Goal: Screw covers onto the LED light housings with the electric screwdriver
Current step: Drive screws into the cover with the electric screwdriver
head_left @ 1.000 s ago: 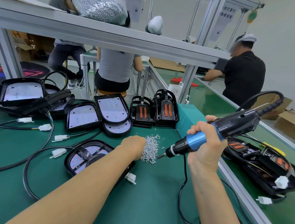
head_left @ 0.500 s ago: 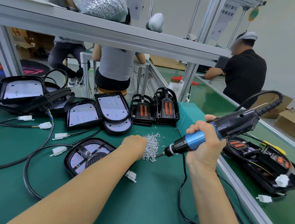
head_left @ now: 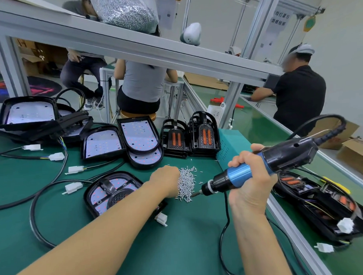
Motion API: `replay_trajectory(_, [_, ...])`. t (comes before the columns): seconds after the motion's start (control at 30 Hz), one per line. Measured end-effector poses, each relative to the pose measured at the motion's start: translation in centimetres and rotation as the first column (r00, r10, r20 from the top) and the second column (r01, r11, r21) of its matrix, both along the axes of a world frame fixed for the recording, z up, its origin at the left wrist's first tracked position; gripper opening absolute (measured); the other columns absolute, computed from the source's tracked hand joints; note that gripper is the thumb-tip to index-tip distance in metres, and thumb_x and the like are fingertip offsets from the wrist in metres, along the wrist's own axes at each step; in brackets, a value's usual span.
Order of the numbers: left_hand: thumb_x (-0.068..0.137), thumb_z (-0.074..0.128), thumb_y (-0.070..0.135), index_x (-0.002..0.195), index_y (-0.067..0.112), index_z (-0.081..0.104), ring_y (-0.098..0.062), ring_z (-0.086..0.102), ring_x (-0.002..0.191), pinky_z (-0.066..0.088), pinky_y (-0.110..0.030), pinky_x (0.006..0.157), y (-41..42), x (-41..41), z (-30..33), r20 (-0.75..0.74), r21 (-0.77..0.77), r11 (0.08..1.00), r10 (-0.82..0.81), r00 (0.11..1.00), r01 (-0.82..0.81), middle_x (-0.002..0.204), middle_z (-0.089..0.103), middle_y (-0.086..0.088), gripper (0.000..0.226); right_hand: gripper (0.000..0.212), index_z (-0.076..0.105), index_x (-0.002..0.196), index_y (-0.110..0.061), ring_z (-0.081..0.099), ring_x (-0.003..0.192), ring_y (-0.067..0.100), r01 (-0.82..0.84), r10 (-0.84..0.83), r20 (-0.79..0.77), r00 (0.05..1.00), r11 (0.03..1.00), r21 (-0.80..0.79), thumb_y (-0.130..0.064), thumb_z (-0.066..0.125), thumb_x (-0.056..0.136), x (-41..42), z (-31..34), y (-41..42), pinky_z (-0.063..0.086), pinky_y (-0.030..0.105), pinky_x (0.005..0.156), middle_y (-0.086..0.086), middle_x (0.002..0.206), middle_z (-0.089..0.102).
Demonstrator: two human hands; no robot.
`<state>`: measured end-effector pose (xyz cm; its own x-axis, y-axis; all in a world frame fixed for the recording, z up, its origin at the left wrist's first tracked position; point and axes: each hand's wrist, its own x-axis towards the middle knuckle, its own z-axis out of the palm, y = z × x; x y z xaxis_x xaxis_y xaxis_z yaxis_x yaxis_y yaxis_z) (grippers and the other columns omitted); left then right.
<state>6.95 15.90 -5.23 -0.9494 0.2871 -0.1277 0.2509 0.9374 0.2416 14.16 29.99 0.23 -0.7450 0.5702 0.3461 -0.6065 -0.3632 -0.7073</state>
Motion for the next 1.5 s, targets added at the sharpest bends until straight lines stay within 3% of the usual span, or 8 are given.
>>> replay_trajectory(0.07, [0.079, 0.056, 0.004, 0.060, 0.012, 0.058, -0.021, 0.062, 0.062, 0.052, -0.026, 0.058, -1.0, -0.3, 0.6, 0.135, 0.395, 0.911, 0.069, 0.988, -0.118, 0.068, 0.062, -0.008, 0.021, 0.020, 0.056, 0.083, -0.015, 0.049, 0.047, 0.016, -0.009, 0.009, 0.004, 1.000, 1.000, -0.009, -0.002, 0.058, 0.068, 0.1, 0.2, 0.1, 0.043, 0.025, 0.054, 0.000, 0.053, 0.049])
replay_trajectory(0.13, [0.081, 0.060, 0.000, 0.068, 0.008, 0.069, -0.014, 0.061, 0.053, 0.054, -0.024, 0.056, -2.3, 0.1, 1.3, 0.301, 0.720, 0.632, 0.088, 0.950, -0.287, 0.068, 0.065, -0.008, 0.018, 0.021, 0.055, 0.083, -0.015, 0.049, 0.047, 0.015, -0.038, 0.038, 0.003, 0.999, 0.998, -0.051, -0.002, 0.057, 0.067, 0.3, 0.4, 0.0, 0.044, 0.023, 0.053, 0.000, 0.056, 0.047])
replay_trajectory(0.2, [0.080, 0.065, -0.006, 0.076, 0.003, 0.069, -0.012, 0.061, 0.053, 0.056, -0.022, 0.057, -4.0, 1.3, 1.9, 0.418, 0.843, 0.358, 0.036, 0.908, -0.403, 0.068, 0.066, -0.012, 0.011, 0.022, 0.055, 0.084, -0.016, 0.048, 0.047, 0.014, -0.086, 0.086, -0.013, 0.996, 0.991, -0.103, -0.002, 0.057, 0.067, 0.4, 0.7, -0.4, 0.044, 0.022, 0.053, -0.001, 0.056, 0.046])
replay_trajectory(0.43, [0.062, 0.071, 0.002, 0.094, -0.002, 0.063, -0.017, 0.068, 0.061, 0.055, -0.022, 0.053, -8.3, 7.2, 1.1, 0.553, 0.814, -0.075, -0.207, 0.807, -0.576, 0.081, 0.072, -0.016, 0.033, 0.020, 0.051, 0.088, -0.017, 0.045, 0.049, 0.011, -0.218, 0.206, -0.076, 0.976, 0.955, -0.203, -0.009, 0.053, 0.069, 0.9, 1.6, -2.4, 0.044, 0.023, 0.056, -0.005, 0.055, 0.047])
replay_trajectory(0.7, [0.067, 0.066, 0.002, 0.072, 0.006, 0.075, -0.016, 0.064, 0.057, 0.054, -0.022, 0.049, -9.5, 9.8, -0.1, 0.558, 0.722, -0.310, -0.267, 0.786, -0.618, 0.075, 0.068, -0.013, 0.011, 0.017, 0.052, 0.084, -0.018, 0.045, 0.047, 0.009, -0.319, 0.302, -0.101, 0.948, 0.910, -0.264, -0.013, 0.051, 0.068, 1.5, 2.5, -5.2, 0.044, 0.020, 0.053, -0.007, 0.057, 0.046])
replay_trajectory(1.17, [0.074, 0.064, 0.004, 0.082, 0.002, 0.067, -0.012, 0.058, 0.055, 0.054, -0.021, 0.050, -9.8, 10.5, -0.7, 0.495, 0.774, -0.347, -0.188, 0.848, -0.529, 0.070, 0.063, -0.008, 0.009, 0.018, 0.051, 0.086, -0.017, 0.045, 0.048, 0.010, -0.354, 0.338, -0.112, 0.934, 0.914, -0.196, -0.011, 0.050, 0.069, 1.3, 2.5, -6.5, 0.044, 0.021, 0.054, -0.006, 0.056, 0.047])
replay_trajectory(1.3, [0.089, 0.059, 0.000, 0.081, 0.005, 0.063, -0.015, 0.060, 0.052, 0.050, -0.022, 0.047, -10.3, 10.4, -1.0, 0.268, 0.958, 0.032, 0.240, 0.933, -0.284, 0.069, 0.065, -0.012, 0.010, 0.019, 0.051, 0.086, -0.015, 0.045, 0.047, 0.012, -0.325, 0.319, -0.092, 0.943, 0.944, -0.058, -0.005, 0.050, 0.069, 0.9, 1.5, -6.8, 0.042, 0.023, 0.054, -0.003, 0.055, 0.047])
replay_trajectory(1.5, [0.094, 0.052, 0.011, 0.082, 0.020, 0.056, -0.019, 0.060, 0.048, 0.048, -0.024, 0.048, -9.0, 9.5, -2.8, -0.133, 0.820, 0.570, 0.285, 0.949, -0.057, 0.060, 0.064, -0.003, 0.016, 0.021, 0.057, 0.082, -0.018, 0.045, 0.047, 0.015, -0.272, 0.273, -0.013, 0.962, 0.959, 0.079, 0.000, 0.052, 0.071, 0.3, -0.6, -7.3, 0.039, 0.024, 0.052, 0.003, 0.059, 0.046])
